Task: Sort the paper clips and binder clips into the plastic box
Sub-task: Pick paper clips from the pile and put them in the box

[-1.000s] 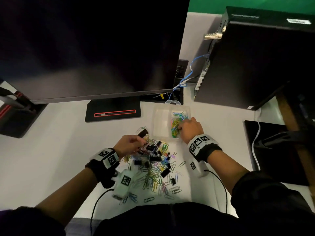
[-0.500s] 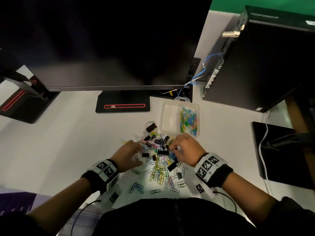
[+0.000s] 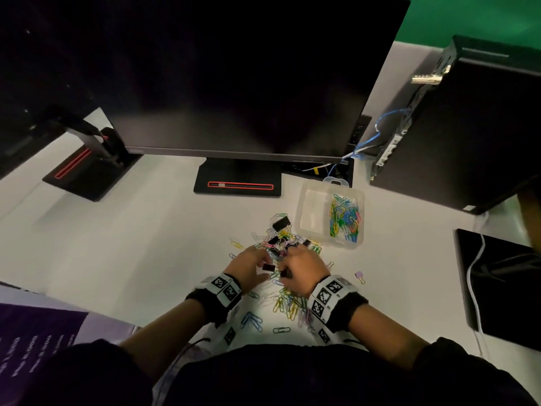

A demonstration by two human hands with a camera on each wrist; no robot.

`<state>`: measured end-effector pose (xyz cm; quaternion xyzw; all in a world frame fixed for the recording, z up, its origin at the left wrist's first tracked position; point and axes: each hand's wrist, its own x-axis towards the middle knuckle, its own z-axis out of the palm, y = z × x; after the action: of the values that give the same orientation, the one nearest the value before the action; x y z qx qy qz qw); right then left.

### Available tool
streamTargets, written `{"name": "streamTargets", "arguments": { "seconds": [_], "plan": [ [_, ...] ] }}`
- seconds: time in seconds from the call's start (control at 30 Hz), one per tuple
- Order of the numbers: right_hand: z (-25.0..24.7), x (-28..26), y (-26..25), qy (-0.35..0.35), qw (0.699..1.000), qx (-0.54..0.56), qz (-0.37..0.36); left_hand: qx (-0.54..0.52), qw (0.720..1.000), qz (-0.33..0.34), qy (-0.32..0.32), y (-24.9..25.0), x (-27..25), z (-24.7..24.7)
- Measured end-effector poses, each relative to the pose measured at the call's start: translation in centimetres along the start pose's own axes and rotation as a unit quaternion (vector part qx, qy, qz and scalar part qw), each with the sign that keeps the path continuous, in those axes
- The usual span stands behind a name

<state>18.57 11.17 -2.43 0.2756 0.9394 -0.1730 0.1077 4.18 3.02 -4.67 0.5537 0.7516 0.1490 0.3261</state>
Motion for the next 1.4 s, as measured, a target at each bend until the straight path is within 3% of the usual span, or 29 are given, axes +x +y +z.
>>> {"name": "streamTargets", "arguments": {
  "seconds": [0.3, 0.47, 0.7, 0.83, 1.03, 1.23, 1.4],
  "plan": [
    [0.3, -0.3, 0.4, -0.006, 0.999, 0.031, 0.015, 0.024, 1.000, 0.014, -0.010, 0.1, 0.3, 0.1],
    [-0.2, -1.3, 1.0, 0.069, 0.987, 0.139, 0.032, -0.023, 0.999, 0.018, 0.027, -0.2, 0.0, -1.2],
    [-0.6, -3.9, 5.4, 0.119, 0.958, 0.241, 0.096, -0.048, 0.995, -0.041, 0.083, -3.5, -0.6, -4.6],
    [-0.4, -6.0, 8.1, 0.150, 0.941, 0.248, 0.176, -0.020, 0.989, -0.090, 0.119, -6.3, -1.1, -5.6],
    [0.0, -7.1, 10.5, 0.090, 0.946, 0.198, 0.240, 0.009, 0.987, -0.108, 0.115, -8.8, -1.4, -5.8],
    [-0.1, -6.1, 10.4, 0.070, 0.960, 0.135, 0.237, 0.053, 0.992, -0.030, 0.113, -7.1, -0.7, -5.1],
    [-1.5, -4.7, 6.8, 0.107, 0.968, 0.173, 0.148, 0.099, 0.993, 0.001, 0.058, -5.5, 1.0, -4.3]
  ]
}}
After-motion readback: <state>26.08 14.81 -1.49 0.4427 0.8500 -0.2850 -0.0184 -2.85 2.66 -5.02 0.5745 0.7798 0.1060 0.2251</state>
